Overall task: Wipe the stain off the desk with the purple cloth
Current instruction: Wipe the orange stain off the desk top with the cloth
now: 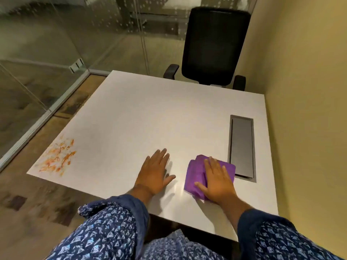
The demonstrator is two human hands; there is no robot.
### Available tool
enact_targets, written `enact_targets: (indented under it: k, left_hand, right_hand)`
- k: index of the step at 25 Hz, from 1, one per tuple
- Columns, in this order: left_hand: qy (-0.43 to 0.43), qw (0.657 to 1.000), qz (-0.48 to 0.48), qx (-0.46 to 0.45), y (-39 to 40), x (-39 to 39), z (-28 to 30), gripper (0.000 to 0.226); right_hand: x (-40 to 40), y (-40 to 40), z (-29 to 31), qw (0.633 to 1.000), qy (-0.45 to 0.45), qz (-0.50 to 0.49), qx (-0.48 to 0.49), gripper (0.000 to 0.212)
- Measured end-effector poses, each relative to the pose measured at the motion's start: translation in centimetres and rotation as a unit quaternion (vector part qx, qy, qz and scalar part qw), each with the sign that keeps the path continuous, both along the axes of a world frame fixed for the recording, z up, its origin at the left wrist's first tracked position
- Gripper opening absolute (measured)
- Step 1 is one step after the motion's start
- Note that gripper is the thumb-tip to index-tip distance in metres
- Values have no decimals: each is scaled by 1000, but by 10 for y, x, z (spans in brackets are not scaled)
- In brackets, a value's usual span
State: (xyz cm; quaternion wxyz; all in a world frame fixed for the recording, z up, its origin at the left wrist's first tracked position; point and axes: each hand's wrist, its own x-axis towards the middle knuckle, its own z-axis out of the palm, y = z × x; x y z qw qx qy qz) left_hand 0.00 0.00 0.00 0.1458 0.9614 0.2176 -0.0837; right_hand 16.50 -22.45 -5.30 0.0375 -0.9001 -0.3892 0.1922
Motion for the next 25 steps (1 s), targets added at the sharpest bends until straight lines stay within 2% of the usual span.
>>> enact_targets:
  k: [4,7,8,10,12,14,16,18,20,23,25]
  left_hand:
    - [53,996,-30,-72,-13,5,-13,87]
    - [73,990,-39,-110,-16,5,-18,86]
    - [74,990,-41,-115,-15,5,-19,86]
    - [76,988,-37,-126,-14,1,-21,85]
    - [75,987,-36,-136,-9,-7,-23,84]
    - [62,987,-21,-145,2,-18,-26,82]
    - [45,986,1,-160,17,-33,-30,80]
    - [22,982,35,-184,33,-50,-34,77]
    - [-25,966,104,-235,57,-75,-35,68]
    - [-132,904,239,-328,108,-127,-32,42]
    - [-176,866,300,-360,146,-167,-28,31]
  right_hand:
    - [-5,-22,-19,998,45,14,-42,98]
    - [-14,-23,-31,994,81,46,-64,62]
    - [-16,-21,-34,991,85,62,-88,56]
    - [-19,-17,-42,981,100,78,-149,57]
    - [-21,-7,-43,979,105,52,-166,61]
    - [-23,10,-38,987,122,1,-104,45]
    - [-30,36,-30,978,173,-110,48,19]
    - [-41,68,-15,910,247,-263,204,21]
    - [-58,110,5,826,327,-344,304,30]
    - [-94,179,26,689,489,-388,368,49]
    - [-123,223,34,619,574,-383,376,41]
